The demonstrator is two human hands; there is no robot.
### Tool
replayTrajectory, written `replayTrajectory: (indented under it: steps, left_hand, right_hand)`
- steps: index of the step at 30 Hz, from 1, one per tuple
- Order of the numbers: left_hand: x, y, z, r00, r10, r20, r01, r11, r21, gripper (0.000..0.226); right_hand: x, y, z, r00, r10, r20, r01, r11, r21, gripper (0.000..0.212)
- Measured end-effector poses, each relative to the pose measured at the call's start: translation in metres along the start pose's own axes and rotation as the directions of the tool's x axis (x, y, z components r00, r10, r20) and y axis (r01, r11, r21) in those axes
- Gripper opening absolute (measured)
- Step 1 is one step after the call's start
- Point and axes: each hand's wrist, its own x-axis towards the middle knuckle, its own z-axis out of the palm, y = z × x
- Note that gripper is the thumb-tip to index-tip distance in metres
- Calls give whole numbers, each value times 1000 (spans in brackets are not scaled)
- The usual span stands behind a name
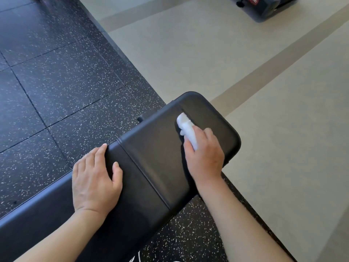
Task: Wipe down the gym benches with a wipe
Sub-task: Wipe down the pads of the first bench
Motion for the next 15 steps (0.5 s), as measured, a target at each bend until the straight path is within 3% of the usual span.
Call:
replayTrajectory:
  steps: [2,8,13,15]
  left_hand:
    - [0,0,1,1000,6,-10,-6,1000,0,65]
    - [0,-1,1,1000,7,-17,-7,1000,2,64]
    - [0,-1,1,1000,11,-23,-11,1000,-11,64]
    - [0,-1,2,1000,11,-26,-11,1000,-5,64]
  right_hand:
    - [-13,-22,8,1000,-10,-6,9,999,-32,33]
    - [-52,-44,4,923,-358,144,350,934,79,32]
    - [-32,-5,-16,758,-591,276,573,805,152,40]
    - [-16,21,-23,841,-475,258,463,879,112,42]
